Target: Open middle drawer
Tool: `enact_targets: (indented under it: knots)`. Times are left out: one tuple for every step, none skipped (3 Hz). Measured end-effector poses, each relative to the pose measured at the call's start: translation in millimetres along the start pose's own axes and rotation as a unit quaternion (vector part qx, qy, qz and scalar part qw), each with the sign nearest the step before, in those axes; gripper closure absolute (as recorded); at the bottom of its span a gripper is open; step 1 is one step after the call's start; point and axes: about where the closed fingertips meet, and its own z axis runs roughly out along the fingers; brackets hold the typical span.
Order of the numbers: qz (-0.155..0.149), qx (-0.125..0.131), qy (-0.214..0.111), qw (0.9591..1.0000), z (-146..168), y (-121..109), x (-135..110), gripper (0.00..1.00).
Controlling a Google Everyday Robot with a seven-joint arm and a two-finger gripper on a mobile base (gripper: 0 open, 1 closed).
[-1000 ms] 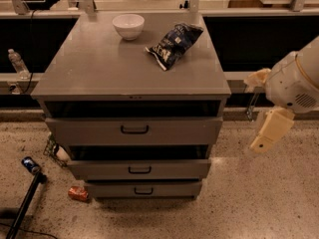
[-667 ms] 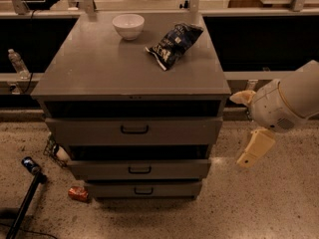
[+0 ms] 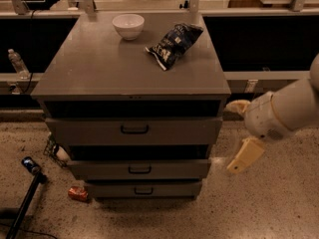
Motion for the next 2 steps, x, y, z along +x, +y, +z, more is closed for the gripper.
enact_targets:
  knots:
    - [0.012, 0.006, -0.030, 0.9995, 56, 9, 14, 0.00]
    - [-0.001, -0.002, -0.037, 0.9993, 105, 12, 22, 0.00]
